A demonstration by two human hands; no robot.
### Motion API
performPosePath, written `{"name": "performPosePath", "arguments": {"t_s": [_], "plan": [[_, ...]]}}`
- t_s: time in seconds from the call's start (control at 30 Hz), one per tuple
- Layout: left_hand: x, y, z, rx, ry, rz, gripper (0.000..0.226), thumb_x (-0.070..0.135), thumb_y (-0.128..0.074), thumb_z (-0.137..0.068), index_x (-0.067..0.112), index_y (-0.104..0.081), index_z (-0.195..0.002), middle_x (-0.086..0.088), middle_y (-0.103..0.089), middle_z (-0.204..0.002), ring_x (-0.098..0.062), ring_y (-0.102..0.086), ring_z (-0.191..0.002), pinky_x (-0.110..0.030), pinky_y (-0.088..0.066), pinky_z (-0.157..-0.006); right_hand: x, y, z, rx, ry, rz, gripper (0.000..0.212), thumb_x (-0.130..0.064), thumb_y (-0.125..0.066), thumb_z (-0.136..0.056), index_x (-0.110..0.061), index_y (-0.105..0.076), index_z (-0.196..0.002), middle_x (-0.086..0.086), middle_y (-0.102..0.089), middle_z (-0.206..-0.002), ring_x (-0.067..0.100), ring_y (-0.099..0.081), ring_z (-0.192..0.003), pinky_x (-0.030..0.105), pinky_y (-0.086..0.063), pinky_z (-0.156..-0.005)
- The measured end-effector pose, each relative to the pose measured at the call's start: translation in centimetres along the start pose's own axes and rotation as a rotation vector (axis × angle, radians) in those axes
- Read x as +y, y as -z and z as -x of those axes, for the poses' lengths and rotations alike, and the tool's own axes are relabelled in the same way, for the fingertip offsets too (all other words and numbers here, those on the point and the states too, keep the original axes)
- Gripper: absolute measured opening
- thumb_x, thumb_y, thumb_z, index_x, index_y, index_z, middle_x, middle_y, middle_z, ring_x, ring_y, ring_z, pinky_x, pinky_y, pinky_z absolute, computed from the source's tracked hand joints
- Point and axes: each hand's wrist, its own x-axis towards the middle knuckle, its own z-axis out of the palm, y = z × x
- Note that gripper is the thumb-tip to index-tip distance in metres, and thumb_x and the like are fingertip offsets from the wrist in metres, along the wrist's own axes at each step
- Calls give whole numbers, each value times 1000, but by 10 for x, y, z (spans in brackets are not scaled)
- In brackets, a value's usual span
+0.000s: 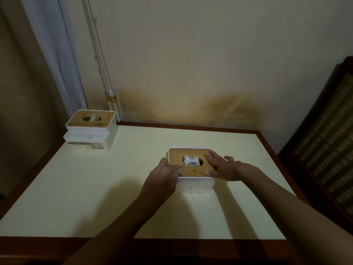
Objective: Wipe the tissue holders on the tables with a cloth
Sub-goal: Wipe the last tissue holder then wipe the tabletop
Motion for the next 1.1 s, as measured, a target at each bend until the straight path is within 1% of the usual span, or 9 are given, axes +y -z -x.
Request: {"name": "performPosePath", "arguments": {"t_s": [0.13,0.27,0.37,0.47,0.6,0.73,0.83,0.93,1.1], "plan": [[-5,-6,-6,-11,209,38,30,27,-43,-101,22,-62,-124,-4,-50,-107,-20,-56,-91,-33,-50,-80,-13,-10,12,88,-31,17,78,-65,-30,-93,-32,11,-151,-5,16,-160,36,-10,-144,51,-19,-112],[-27,-3,-18,5,268,-107,29,30,-45,-100,27,-59,-126,-1,-47,-109,-19,-54,-95,-27,-44,-72,-38,-32,41,235,-16,55,76,-66,-25,-93,-28,0,-153,2,-6,-160,31,-15,-142,47,-18,-113],[-44,4,-30,15,262,-200,28,31,-46,-99,28,-61,-123,-2,-49,-108,-19,-55,-94,-30,-49,-73,-56,-51,67,335,78,13,70,-64,-25,-94,-28,-11,-153,1,-20,-153,25,-21,-137,42,-20,-112],[-59,11,-43,20,255,-151,29,34,-46,-99,29,-63,-122,-4,-51,-104,-21,-56,-91,-30,-49,-71,-71,-58,80,352,200,-55,64,-63,-27,-94,-34,-21,-150,-3,-26,-148,20,-22,-134,38,-20,-110],[-72,15,-57,-14,202,-113,31,30,-51,-97,25,-62,-125,-5,-51,-99,-17,-53,-86,-25,-39,-67,-81,-55,69,369,288,-187,55,-60,-31,-95,-36,-34,-145,-8,-32,-140,15,-24,-128,33,-22,-105],[-79,18,-58,-45,155,-43,33,30,-52,-96,23,-61,-127,2,-44,-92,-10,-45,-84,-19,-33,-68,-78,-39,42,433,300,-214,51,-49,-37,-98,-35,-30,-146,-7,-21,-153,19,-17,-138,40,-22,-111],[-82,18,-58,-43,124,-14,34,30,-50,-97,22,-60,-128,1,-46,-95,-10,-47,-85,-18,-33,-68,-74,-24,18,365,257,-151,57,-48,-34,-100,-34,-13,-151,-11,-2,-160,22,-3,-146,47,-15,-114],[-86,18,-56,-68,44,-93,34,24,-45,-100,23,-57,-131,-5,-54,-107,-17,-52,-95,-19,-36,-74,-71,-16,4,233,198,-72,63,-51,-28,-100,-32,2,-152,-10,9,-160,24,10,-147,49,-5,-116],[-83,23,-41,-114,-45,-169,37,30,-37,-101,28,-54,-134,-3,-55,-122,-23,-51,-103,-27,-42,-81,-70,-11,1,204,170,-52,62,-51,-25,-101,-33,5,-152,-12,10,-160,23,12,-147,49,-3,-116]]}}
